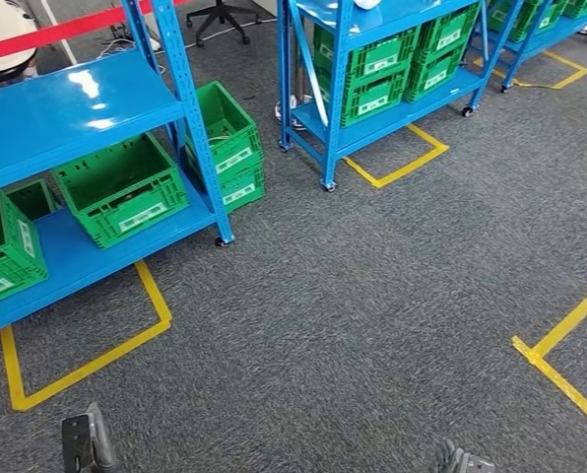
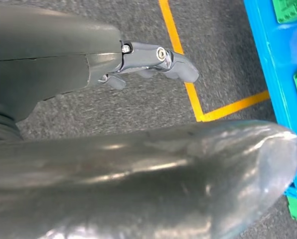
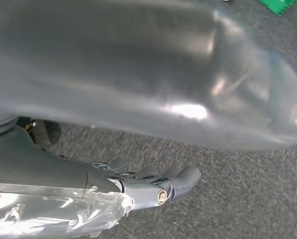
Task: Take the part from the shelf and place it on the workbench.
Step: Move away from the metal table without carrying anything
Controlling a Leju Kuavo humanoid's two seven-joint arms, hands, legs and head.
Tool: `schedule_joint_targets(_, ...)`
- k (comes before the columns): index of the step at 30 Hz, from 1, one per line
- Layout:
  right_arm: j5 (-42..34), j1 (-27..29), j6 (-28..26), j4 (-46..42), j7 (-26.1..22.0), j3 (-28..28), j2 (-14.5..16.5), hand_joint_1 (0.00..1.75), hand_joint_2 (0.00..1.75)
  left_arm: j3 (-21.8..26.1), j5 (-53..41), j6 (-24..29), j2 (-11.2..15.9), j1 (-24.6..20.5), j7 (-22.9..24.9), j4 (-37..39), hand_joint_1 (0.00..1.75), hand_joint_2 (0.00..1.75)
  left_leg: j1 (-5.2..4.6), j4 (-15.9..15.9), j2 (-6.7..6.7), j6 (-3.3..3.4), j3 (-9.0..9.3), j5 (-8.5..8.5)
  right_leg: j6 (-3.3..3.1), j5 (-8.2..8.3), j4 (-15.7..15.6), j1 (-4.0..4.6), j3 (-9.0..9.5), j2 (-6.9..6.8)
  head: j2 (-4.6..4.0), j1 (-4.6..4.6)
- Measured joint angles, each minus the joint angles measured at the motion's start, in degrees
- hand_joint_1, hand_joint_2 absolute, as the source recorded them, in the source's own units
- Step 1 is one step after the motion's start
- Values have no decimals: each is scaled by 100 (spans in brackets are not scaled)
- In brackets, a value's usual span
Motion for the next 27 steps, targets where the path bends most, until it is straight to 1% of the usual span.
schedule_joint_targets(1, 9, -4, -13, 0, 2, 13, -1, 0, 0, -1, 4, 0, 4, 17, 0, 0, 0, 0, 13, -10, -24, -37, -19, 16, -28, 26, -16, -1, 12, -65, 0, 2)
schedule_joint_targets(2, 18, -8, -24, -1, 1, 30, -4, 0, 0, -1, 9, 1, 7, 32, 0, 0, 0, 0, 9, 14, 50, -70, -45, -5, -59, 55, -42, -7, 26, -131, 0, -8)
schedule_joint_targets(3, 24, -7, -38, -1, -1, 49, -7, 0, 0, -2, 14, 1, 10, 35, 0, 0, 0, 0, -3, 123, 193, -99, -107, -90, -93, 82, -72, -18, 29, -207, 0, -32)
schedule_joint_targets(4, 27, -1, -48, -1, -2, 67, -10, 0, 0, -3, 16, 2, 12, 29, 0, 0, 0, 0, -14, 347, 370, -121, -216, -242, -119, 101, -98, -27, 30, -294, 0, -54)
schedule_joint_targets(5, 29, 9, -54, 0, -4, 76, -13, 0, 0, -6, 16, 2, 8, 19, 0, 0, 0, 0, -25, 680, 539, -146, -372, -437, -135, 105, -105, -22, 27, -382, 0, -77)
schedule_joint_targets(6, 30, 18, -60, 1, -4, 83, -14, 0, 0, -11, 17, 1, 4, 9, 0, 0, 0, 0, -24, 1068, 621, -167, -552, -623, -146, 104, -106, -18, 21, -480, 0, -90)
schedule_joint_targets(7, 31, 23, -65, 1, -4, 85, -15, 0, 0, -17, 16, 1, 1, 8, 0, 0, 0, 0, -22, 1380, 652, -183, -691, -735, -147, 102, -105, -15, 15, -577, 0, -91)
schedule_joint_targets(8, 32, 23, -71, 2, -4, 87, -15, 0, 0, -23, 20, 1, -1, 12, 0, 0, 0, 0, -21, 1530, 667, -193, -748, -746, -147, 100, -105, -14, 12, -668, 0, -91)
schedule_joint_targets(9, 32, 20, -78, 2, -4, 92, -16, 0, 0, -26, 25, 2, 1, 18, 0, -1, 0, 0, -21, 1464, 684, -198, -698, -652, -144, 96, -104, -14, 12, -751, 0, -93)
schedule_joint_targets(10, 33, 15, -85, 2, -4, 102, -16, 0, 0, -27, 31, 2, 4, 22, 0, -2, 0, 0, -22, 1189, 731, -196, -538, -479, -136, 90, -103, -14, 19, -828, 0, -94)
schedule_joint_targets(11, 33, 11, -91, 1, -4, 113, -16, 0, 0, -29, 38, 2, 7, 22, 0, -5, 0, 0, -27, 812, 851, -190, -318, -296, -120, 80, -101, -9, 31, -898, 0, -94)
schedule_joint_targets(12, 32, 9, -99, 1, -4, 123, -16, 0, 0, -33, 42, 2, 7, 13, 0, -9, 0, 0, -40, 426, 986, -174, -107, -167, -96, 57, -83, 10, 37, -963, 0, -103)
schedule_joint_targets(13, 32, 7, -106, 1, -4, 132, -18, 0, 0, -39, 46, 2, 4, 2, 0, -13, 0, 0, -50, 153, 1086, -136, 39, -91, -69, 37, -71, 32, 37, -1027, 0, -98)
schedule_joint_targets(14, 31, 3, -114, 1, -3, 136, -20, 0, 0, -45, 49, 3, 1, -3, 0, -15, 0, 0, -62, 8, 1143, -95, 111, -74, -42, 18, -61, 55, 47, -1086, 0, -88)
schedule_joint_targets(15, 28, -3, -121, 1, -3, 140, -21, 0, 0, -50, 50, 4, -3, 0, 0, -15, 0, 0, -71, -38, 1109, -48, 119, -85, -20, 4, -55, 70, 56, -1147, 0, -79)
schedule_joint_targets(16, 26, -11, -127, 1, -3, 148, -22, 0, 0, -54, 51, 6, -7, 13, 0, -16, 0, 0, -66, -28, 1038, 1, 107, -78, 1, -3, -62, 69, 73, -1206, 0, -64)
schedule_joint_targets(17, 23, -19, -131, 0, -3, 160, -24, 0, 0, -56, 53, 9, -8, 28, 0, -17, 0, 0, -57, -32, 978, 35, 103, -71, 32, -39, -36, 59, 79, -1165, 0, -57)
schedule_joint_targets(18, 20, -22, -133, -1, -4, 170, -26, 0, 0, -58, 57, 13, -6, 35, 0, -21, 0, 0, -43, -38, 913, 70, 101, -58, 63, -125, 71, 42, 41, -1046, 0, -49)
schedule_joint_targets(19, 18, -18, -135, -1, -5, 179, -28, 0, 0, -62, 60, 16, -7, 30, 0, -26, 0, 0, -26, -44, 845, 104, 97, -45, 95, -273, 302, 23, -56, -877, 0, -38)
schedule_joint_targets(20, 16, -8, -136, 0, -4, 183, -31, 0, 0, -69, 63, 18, -8, 23, 0, -29, 0, 0, -19, -44, 775, 128, 86, -37, 123, -467, 657, 5, -215, -680, 0, -22)
schedule_joint_targets(21, 14, 4, -138, 1, -4, 184, -33, 0, 0, -77, 64, 19, -10, 16, 0, -33, 0, 0, -17, -43, 700, 145, 75, -31, 137, -657, 1068, -7, -403, -561, 0, -10)
schedule_joint_targets(22, 12, 16, -140, 1, -3, 184, -34, 0, 0, -84, 64, 19, -14, 16, 0, -33, 0, 0, -18, -43, 621, 153, 65, -26, 146, -786, 1419, -12, -574, -505, 0, -4)
schedule_joint_targets(23, 10, 21, -145, 2, -2, 184, -36, 0, 0, -89, 64, 18, -16, 22, 0, -33, 0, 0, -17, -42, 541, 152, 60, -20, 147, -810, 1602, -14, -673, -481, 0, 1)
schedule_joint_targets(24, 9, 23, -149, 2, -2, 184, -36, 0, 0, -90, 64, 17, -16, 29, 0, -33, 0, 0, -15, -41, 458, 146, 59, -13, 142, -718, 1561, -17, -668, -468, 0, 5)
schedule_joint_targets(25, 9, 21, -153, 1, -2, 185, -37, 0, 0, -91, 64, 17, -16, 34, 0, -33, 0, 0, -10, -40, 371, 135, 63, -5, 132, -525, 1290, -23, -550, -437, 0, 7)
schedule_joint_targets(26, 9, 18, -156, 1, -2, 186, -38, 0, 0, -91, 64, 17, -18, 34, 0, -33, 0, 0, -3, -38, 284, 118, 65, 3, 122, -299, 881, -37, -362, -331, 0, 12)
schedule_joint_targets(27, 9, 18, -157, 1, -1, 187, -40, 0, 0, -92, 64, 17, -20, 32, 0, -35, 0, 0, -4, -32, 203, 93, 56, 13, 114, -137, 481, -59, -182, -152, 0, 16)
